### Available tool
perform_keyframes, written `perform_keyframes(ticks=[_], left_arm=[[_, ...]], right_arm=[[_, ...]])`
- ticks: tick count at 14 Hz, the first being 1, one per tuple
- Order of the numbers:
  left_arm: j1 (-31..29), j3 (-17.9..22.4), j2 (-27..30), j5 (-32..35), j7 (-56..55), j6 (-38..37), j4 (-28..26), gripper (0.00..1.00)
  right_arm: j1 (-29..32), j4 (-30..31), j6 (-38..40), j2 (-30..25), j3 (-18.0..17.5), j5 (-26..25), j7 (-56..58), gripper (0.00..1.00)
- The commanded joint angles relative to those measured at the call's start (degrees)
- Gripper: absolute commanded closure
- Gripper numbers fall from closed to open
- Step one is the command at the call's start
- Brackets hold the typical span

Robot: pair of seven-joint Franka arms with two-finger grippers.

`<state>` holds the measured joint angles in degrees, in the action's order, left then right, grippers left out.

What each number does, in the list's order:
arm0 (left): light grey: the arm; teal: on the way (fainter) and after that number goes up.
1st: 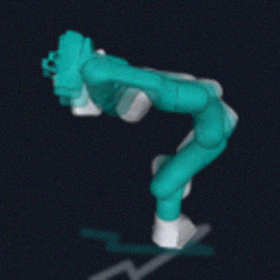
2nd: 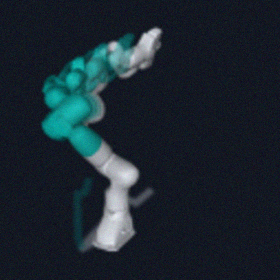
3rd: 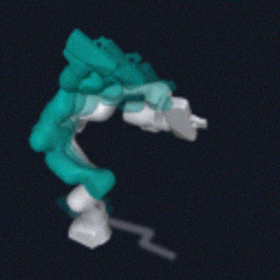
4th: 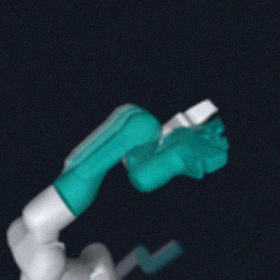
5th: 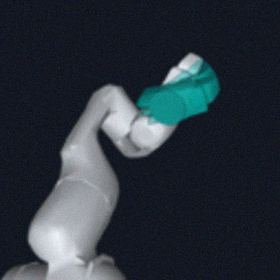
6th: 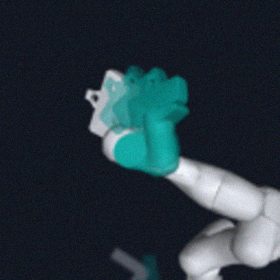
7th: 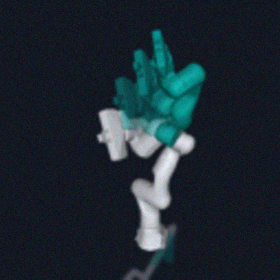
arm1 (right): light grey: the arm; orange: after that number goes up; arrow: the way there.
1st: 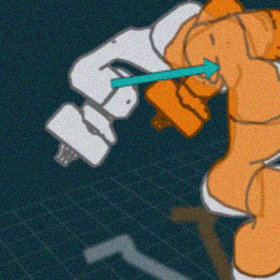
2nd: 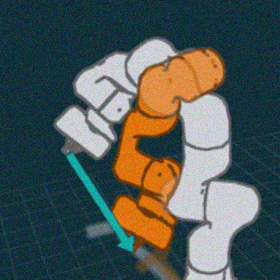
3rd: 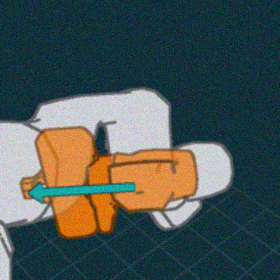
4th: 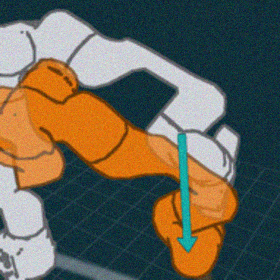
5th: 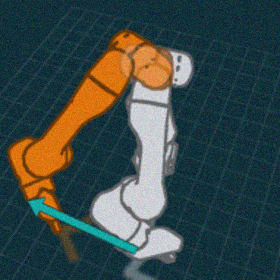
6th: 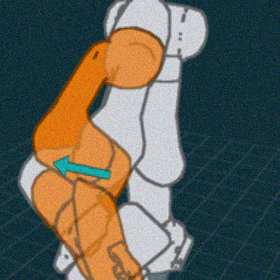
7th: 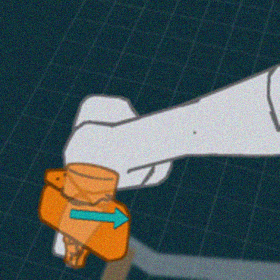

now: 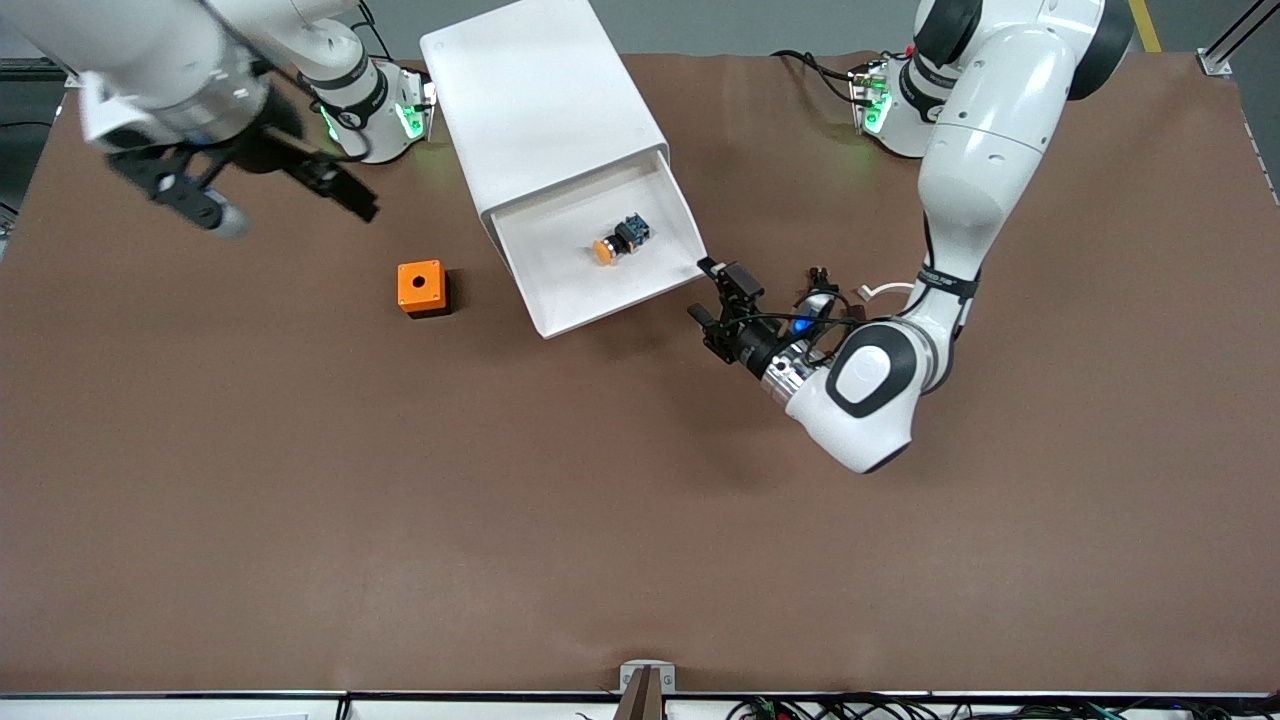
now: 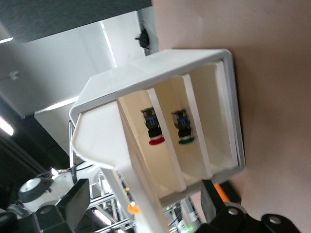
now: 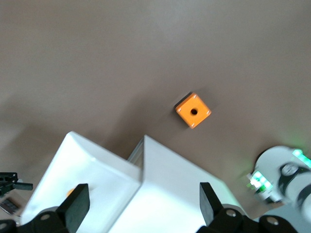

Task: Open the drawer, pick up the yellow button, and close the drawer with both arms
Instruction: 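Reach the right gripper into the open drawer toward the yellow button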

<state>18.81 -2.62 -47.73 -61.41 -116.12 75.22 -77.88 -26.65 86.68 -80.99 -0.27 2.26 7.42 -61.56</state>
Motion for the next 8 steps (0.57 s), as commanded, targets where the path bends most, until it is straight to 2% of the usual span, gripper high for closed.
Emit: perform_keyframes(ticks=[1,4,6,8], left_arm=[[-1.3,-0.4,0.8,0.2,9.5,-0.6,2.5,0.0],[-2.3,-0.5,1.4,2.0,23.1,-1.0,2.9,0.0],[-2.4,-0.7,1.9,6.5,32.6,-0.9,3.0,0.0],[-2.4,0.0,3.6,11.0,42.2,-0.9,3.7,0.0]], right_arm=[[-7.9,0.7,-3.6,0.4,0.7,0.1,-14.1,0.0],[-15.0,0.7,-7.2,3.9,0.7,-0.1,-22.7,0.0],[-18.8,0.5,-10.6,6.8,0.8,-0.4,-28.1,0.0],[-20.0,0.2,-13.6,9.4,0.8,-0.5,-30.4,0.0]])
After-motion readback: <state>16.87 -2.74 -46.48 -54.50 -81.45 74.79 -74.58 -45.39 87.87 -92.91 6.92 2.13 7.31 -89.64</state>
